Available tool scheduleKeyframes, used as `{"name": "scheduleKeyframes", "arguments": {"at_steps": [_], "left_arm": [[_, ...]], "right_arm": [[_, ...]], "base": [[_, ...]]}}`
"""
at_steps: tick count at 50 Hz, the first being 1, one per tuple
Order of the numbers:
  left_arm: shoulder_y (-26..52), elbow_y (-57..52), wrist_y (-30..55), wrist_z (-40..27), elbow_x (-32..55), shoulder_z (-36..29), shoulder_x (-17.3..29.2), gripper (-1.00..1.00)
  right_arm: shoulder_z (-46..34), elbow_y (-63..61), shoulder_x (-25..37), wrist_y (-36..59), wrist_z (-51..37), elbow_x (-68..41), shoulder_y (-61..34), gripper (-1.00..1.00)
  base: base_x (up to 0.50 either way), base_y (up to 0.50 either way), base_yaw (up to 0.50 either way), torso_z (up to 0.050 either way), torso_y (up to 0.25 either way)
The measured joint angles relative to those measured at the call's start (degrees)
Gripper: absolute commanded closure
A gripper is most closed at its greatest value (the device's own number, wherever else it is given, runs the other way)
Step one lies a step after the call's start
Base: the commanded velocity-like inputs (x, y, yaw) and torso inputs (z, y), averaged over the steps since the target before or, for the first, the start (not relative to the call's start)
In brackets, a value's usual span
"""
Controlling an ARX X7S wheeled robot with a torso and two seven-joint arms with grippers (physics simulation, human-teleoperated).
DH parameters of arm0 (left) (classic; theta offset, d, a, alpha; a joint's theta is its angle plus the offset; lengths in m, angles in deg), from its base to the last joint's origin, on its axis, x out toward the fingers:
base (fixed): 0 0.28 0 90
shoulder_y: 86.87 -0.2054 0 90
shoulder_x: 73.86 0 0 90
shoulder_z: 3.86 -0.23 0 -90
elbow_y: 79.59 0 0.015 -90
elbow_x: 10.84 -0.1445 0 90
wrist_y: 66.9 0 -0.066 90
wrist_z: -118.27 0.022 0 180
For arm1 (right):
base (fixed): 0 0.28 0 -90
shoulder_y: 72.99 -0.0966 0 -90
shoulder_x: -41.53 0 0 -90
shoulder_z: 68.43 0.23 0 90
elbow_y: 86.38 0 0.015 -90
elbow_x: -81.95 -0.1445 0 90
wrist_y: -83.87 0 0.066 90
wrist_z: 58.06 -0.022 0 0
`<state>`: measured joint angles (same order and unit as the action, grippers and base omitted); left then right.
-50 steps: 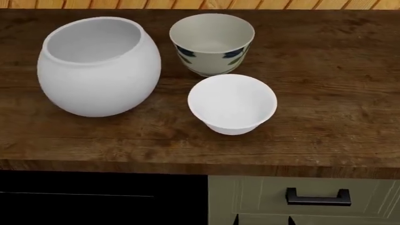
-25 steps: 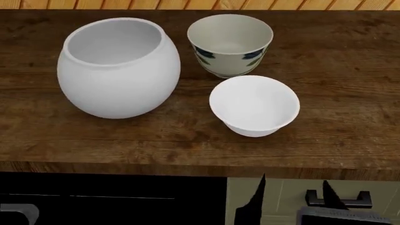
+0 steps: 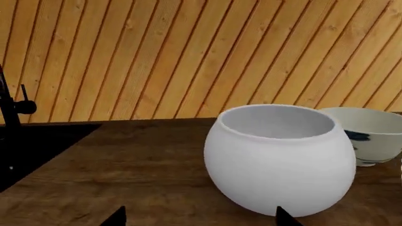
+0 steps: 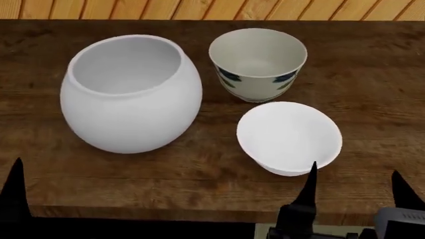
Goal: Stack the bowls from largest to smallest.
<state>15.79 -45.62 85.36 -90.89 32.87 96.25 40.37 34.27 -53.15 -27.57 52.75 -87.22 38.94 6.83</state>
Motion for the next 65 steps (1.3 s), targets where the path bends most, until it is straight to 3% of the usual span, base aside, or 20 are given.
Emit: {"name": "scheduleKeyframes", "arguments": {"at_steps": [33, 41, 50, 65], "left_arm": [[-0.1, -0.6, 1.3, -3.0, 7.1, 4.8, 6.6, -1.00], [-0.3, -0.4, 1.0, -3.5, 7.9, 5.3, 7.5, -1.00], [-0.9, -0.2, 0.5, -3.6, 8.6, 5.6, 8.4, -1.00], [-1.9, 0.8, -1.1, -3.3, 7.7, 4.0, 9.0, -1.00]], "right_arm": [[5.3, -1.1, 5.7, 0.8, -4.3, -9.1, 0.0, -1.00], [8.2, 0.2, 8.8, 3.0, -6.1, -14.3, -1.8, -1.00], [8.9, 12.2, 14.4, 10.8, -10.9, -26.1, -13.2, -1.00], [-1.0, 44.4, 17.0, 21.1, -14.6, -33.4, -37.6, -1.00]], "base": [[0.50, 0.19, 0.00, 0.000, 0.000], [0.00, 0.00, 0.00, 0.000, 0.001], [0.00, 0.00, 0.00, 0.000, 0.000], [0.00, 0.00, 0.00, 0.000, 0.000]]}}
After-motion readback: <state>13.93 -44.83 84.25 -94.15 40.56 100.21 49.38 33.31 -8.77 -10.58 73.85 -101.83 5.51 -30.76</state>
